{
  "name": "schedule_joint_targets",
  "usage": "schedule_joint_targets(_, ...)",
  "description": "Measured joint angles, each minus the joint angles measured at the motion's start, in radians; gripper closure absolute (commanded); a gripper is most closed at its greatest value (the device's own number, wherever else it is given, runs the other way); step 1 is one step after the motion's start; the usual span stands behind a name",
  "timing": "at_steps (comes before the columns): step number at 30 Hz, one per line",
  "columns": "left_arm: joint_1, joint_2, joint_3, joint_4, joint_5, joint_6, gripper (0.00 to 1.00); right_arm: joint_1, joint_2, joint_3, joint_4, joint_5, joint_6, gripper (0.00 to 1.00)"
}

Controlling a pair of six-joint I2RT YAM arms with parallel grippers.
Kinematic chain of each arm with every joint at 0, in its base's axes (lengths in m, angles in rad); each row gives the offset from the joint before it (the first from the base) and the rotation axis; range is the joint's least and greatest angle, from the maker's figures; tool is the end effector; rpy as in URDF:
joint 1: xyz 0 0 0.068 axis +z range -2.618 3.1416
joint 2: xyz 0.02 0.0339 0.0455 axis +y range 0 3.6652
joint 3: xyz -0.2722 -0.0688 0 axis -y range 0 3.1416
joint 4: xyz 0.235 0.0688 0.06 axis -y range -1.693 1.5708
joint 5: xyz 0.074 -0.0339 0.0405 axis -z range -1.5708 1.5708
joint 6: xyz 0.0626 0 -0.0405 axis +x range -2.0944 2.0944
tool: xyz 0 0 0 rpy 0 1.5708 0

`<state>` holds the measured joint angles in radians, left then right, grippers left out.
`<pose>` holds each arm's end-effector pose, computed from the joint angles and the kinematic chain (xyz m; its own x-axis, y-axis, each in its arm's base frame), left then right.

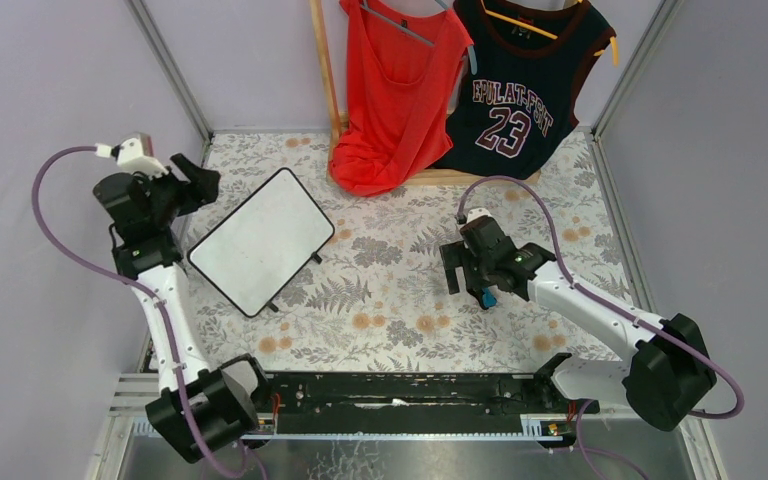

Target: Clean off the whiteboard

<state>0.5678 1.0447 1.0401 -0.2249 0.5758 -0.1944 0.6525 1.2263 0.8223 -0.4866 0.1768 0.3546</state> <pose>0.2222 0.1013 0.3790 -0.1874 -0.3117 -0.9315 -0.0410 0.9500 -0.3096 0.2077 0.1449 0.2271 -0.7563 -0.1478 -0.6373 -0.2636 0.9604 0.0901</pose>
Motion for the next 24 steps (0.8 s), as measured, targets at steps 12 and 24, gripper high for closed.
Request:
schedule_joint_targets(12,-0.544,0.035,0.000,0.016,-0.294,-0.053,0.19,0.000,-0.016,0.000,0.026,0.022,0.019,0.01)
schedule_joint_targets(24,-1.027,0.070,-0.095,0.016,-0.499,0.013,0.16,0.000,-0.024,0.001,0.028,0.076,0.042,0.01)
